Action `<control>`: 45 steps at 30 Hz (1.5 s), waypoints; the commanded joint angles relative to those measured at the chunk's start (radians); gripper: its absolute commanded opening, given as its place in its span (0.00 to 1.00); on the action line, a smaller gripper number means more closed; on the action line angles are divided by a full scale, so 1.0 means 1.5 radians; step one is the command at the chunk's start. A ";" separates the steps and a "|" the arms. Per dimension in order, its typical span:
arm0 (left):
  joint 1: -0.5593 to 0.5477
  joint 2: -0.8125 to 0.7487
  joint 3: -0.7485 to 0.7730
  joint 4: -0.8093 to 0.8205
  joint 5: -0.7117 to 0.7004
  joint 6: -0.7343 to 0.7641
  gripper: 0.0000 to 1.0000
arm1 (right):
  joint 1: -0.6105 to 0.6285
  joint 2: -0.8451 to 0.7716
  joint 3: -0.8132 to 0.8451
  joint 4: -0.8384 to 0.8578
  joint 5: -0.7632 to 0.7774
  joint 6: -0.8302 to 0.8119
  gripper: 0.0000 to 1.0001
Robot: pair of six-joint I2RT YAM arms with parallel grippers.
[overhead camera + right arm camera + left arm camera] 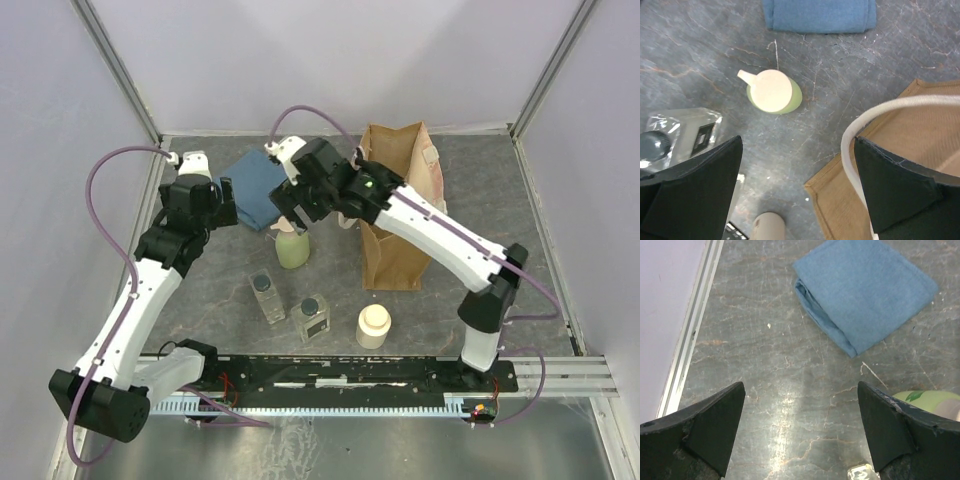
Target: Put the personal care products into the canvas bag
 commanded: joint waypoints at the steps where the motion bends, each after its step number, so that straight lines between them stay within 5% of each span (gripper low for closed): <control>1: 0.013 -0.030 -0.009 -0.001 0.015 -0.002 0.99 | 0.017 0.034 -0.003 0.080 0.027 -0.101 1.00; 13: 0.020 -0.050 -0.019 -0.002 0.026 -0.002 1.00 | 0.019 0.098 -0.073 0.186 -0.041 -0.183 1.00; 22: 0.023 -0.049 -0.025 0.000 0.027 0.005 1.00 | -0.019 0.125 -0.065 0.186 -0.141 -0.130 0.98; 35: 0.024 -0.039 -0.037 0.011 0.034 0.005 1.00 | -0.024 0.143 -0.077 0.173 -0.173 -0.129 0.84; 45: 0.027 -0.028 -0.041 0.020 0.036 0.009 0.99 | -0.025 0.147 -0.081 0.169 -0.187 -0.123 0.60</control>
